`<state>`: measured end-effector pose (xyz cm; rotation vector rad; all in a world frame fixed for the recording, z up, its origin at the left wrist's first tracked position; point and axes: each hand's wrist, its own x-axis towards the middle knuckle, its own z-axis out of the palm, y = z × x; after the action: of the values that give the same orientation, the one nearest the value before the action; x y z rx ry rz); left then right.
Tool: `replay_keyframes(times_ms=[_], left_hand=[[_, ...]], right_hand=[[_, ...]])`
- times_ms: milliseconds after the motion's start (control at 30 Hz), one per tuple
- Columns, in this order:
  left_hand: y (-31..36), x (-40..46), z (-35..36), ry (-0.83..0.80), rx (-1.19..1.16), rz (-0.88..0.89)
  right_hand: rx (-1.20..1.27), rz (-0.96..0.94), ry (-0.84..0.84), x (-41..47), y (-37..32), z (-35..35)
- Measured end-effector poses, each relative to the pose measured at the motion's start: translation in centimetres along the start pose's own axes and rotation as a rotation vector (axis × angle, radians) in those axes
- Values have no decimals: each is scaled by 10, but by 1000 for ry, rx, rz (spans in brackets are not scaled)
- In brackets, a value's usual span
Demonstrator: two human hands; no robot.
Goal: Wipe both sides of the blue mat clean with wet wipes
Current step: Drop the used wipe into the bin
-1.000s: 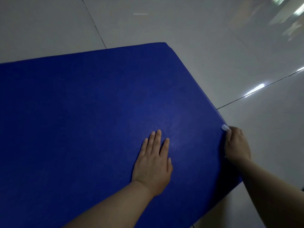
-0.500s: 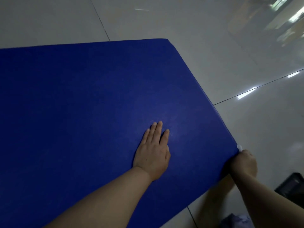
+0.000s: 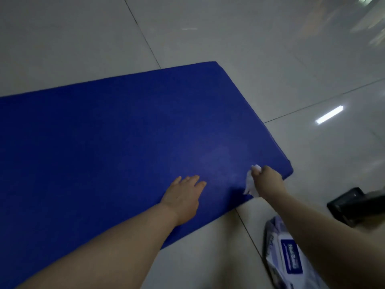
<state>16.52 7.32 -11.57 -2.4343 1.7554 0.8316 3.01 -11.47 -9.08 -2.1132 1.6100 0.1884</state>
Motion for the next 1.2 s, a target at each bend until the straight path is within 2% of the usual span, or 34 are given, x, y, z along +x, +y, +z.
replay_keyframes(times_ms=[100, 167, 200, 300, 400, 567, 700, 800, 900, 1067, 1200], left_hand=[[12, -32, -27, -116, 32, 72], [25, -48, -54, -132, 50, 77], [33, -55, -68, -118, 64, 78], [56, -73, -102, -42, 87, 70], [74, -86, -113, 49, 92, 65], [99, -97, -106, 40, 129, 128], [113, -87, -94, 27, 84, 173], [121, -79, -76, -3, 63, 212], [127, -71, -57, -41, 50, 252], [149, -63, -38, -65, 4, 339], [155, -64, -28, -93, -34, 393]], right_hand=[[313, 17, -63, -38, -8, -23], [538, 27, -71, -65, -10, -46], [558, 8, -70, -79, -9, -57], [399, -55, -106, -115, 7, -67], [225, -38, -195, -147, 41, -39], [-81, 23, -374, -203, 111, 33], [-214, 31, -476, -230, 150, 65], [-311, -12, -443, -239, 156, 72], [-220, 27, -439, -244, 158, 79], [-318, 12, -330, -244, 162, 86], [-211, 33, -320, -239, 172, 87]])
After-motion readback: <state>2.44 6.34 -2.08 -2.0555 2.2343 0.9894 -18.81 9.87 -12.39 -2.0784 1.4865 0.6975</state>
